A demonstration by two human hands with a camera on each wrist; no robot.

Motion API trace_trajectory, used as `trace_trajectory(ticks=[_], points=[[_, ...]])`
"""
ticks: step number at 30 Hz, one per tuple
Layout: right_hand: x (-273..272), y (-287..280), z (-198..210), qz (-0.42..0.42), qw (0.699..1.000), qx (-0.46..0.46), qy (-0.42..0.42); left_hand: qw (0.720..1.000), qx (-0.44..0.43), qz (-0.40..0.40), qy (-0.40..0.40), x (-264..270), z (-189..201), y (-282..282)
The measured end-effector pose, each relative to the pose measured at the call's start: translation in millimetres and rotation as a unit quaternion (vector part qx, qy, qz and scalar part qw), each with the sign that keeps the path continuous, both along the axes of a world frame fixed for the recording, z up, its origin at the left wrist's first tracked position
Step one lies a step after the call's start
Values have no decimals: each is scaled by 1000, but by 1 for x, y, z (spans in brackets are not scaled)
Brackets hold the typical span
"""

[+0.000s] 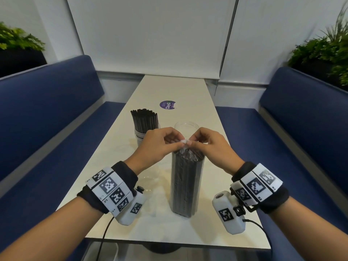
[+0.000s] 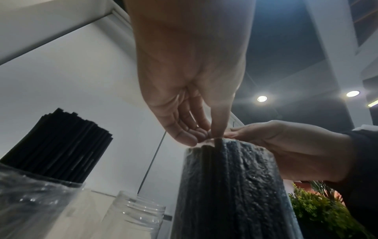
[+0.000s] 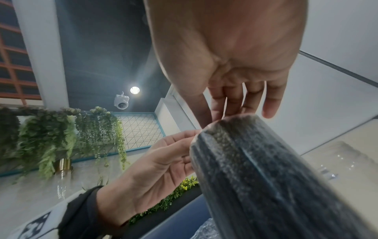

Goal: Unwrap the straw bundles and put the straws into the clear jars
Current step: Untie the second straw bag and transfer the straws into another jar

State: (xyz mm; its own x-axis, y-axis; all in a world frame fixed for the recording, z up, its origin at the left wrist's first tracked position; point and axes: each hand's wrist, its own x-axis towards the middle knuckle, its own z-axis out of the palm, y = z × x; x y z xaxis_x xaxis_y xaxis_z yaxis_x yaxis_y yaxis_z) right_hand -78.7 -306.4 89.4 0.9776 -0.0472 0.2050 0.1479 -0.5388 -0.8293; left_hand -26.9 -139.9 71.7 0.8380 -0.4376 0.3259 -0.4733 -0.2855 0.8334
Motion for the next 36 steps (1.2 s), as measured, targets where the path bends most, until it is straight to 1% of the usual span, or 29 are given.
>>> trace_trajectory(ticks=[5, 9, 13, 18, 24, 26, 30, 33, 35, 36], points=[[1, 0, -1, -8, 999, 34, 8, 1000, -18, -8, 2, 0, -3, -2], [3, 3, -1, -23, 998, 52, 23, 999, -43, -18, 20, 1, -6, -1], [6, 7, -2, -30, 998, 53, 35, 996, -72, -28, 40, 0, -8, 1], [9, 7, -2, -26, 998, 48, 35, 995, -82, -32, 47, 2, -8, 3], [13, 7, -6, -67, 996, 54, 30, 995, -75, -47, 50, 1, -9, 4], [15, 6, -4, -61, 996, 55, 36, 996, -70, -43, 46, 1, -10, 4], [17, 0, -1, -10, 1000, 18, 22, 996, -69, -34, 41, 2, -11, 2], [17, -2, 5, 44, 998, -39, 8, 996, -76, -27, 46, 3, -12, 3], [17, -2, 8, 54, 996, -77, -5, 996, -75, -26, 47, 4, -12, 3], [18, -2, 8, 43, 996, -77, -16, 996, -73, -27, 48, 4, -12, 3]])
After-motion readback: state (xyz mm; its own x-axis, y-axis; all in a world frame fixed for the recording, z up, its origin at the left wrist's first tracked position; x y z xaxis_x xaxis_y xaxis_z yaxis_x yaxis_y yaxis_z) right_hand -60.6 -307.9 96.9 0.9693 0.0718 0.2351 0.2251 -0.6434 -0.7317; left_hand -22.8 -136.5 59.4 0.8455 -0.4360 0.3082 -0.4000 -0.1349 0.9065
